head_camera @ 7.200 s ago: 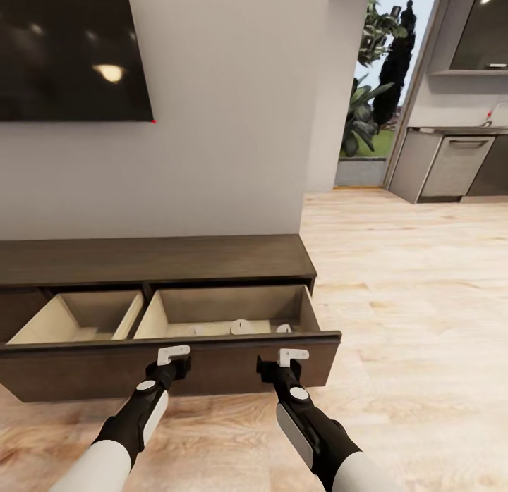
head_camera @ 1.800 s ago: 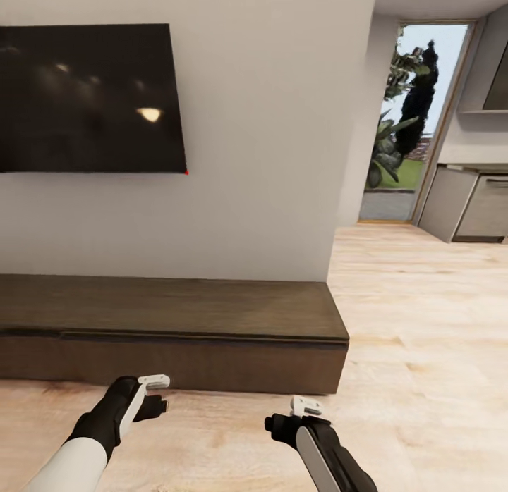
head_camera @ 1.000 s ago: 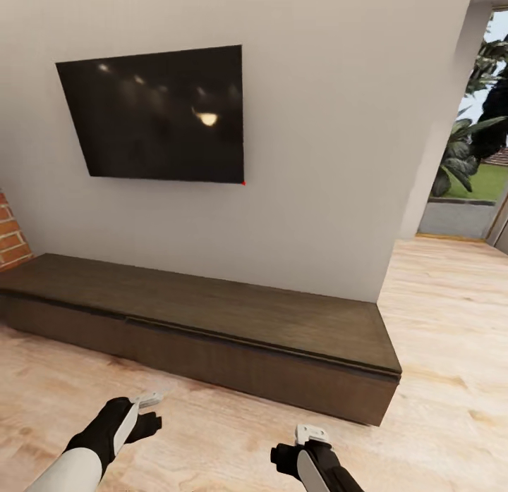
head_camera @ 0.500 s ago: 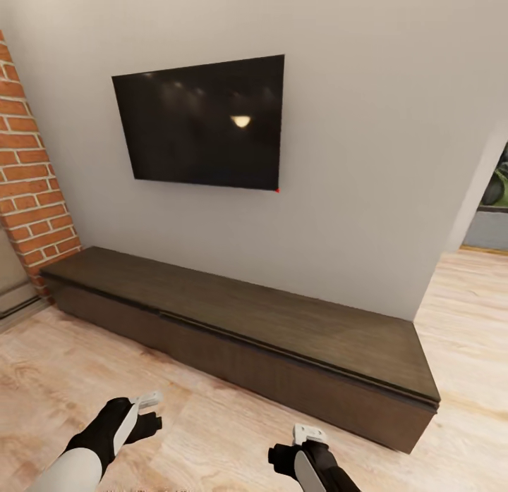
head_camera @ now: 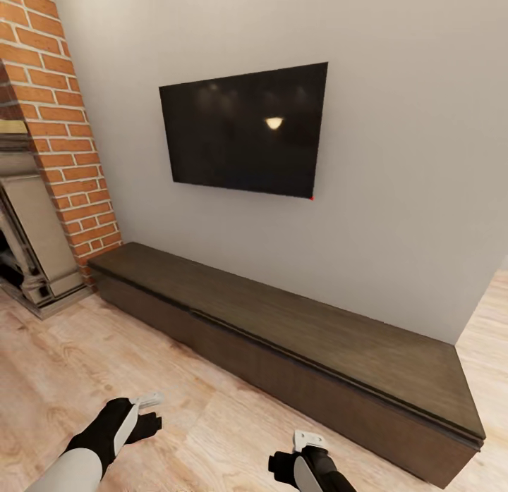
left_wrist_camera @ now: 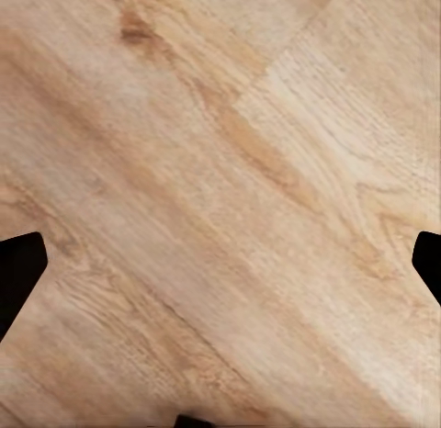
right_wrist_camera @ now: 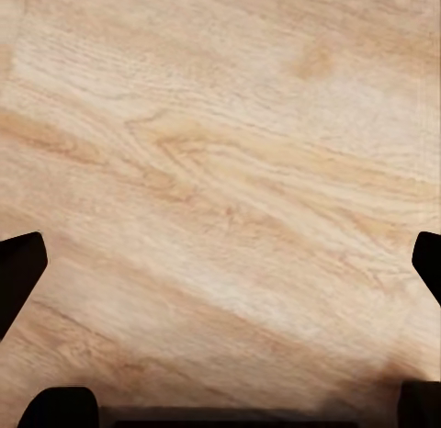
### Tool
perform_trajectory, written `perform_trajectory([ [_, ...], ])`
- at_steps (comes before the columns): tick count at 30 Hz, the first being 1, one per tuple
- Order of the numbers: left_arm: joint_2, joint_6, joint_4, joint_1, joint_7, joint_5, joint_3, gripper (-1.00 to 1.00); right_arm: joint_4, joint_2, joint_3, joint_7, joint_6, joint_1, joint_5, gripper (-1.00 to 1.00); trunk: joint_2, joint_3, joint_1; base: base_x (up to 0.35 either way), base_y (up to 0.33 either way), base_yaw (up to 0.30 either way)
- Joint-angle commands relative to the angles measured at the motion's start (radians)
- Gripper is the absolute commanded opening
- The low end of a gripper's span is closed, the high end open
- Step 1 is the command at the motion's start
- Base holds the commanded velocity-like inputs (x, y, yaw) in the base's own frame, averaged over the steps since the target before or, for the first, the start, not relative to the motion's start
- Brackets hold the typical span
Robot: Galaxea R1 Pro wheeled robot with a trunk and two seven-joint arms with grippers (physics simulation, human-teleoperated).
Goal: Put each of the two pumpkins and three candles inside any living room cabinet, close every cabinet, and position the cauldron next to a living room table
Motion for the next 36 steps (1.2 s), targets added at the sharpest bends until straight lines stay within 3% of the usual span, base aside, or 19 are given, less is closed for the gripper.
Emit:
perform_trajectory([
  [1, -0.001, 0.005, -0.002, -0.001, 0.001, -0.001, 0.005, 1.00, -0.001, 0.000, 0.004, -0.010, 0.002, -0.001, -0.011, 1.00, 0.007, 0.002, -0.004, 0.000, 0.000, 0.279],
  [36, -0.006, 0.004, 0.000, -0.001, 0.002, -0.003, 0.002, 1.00, -0.001, 0.001, 0.006, -0.008, 0.003, -0.001, -0.011, 1.00, 0.252, 0.112, -0.138, 0.000, 0.000, 0.279],
])
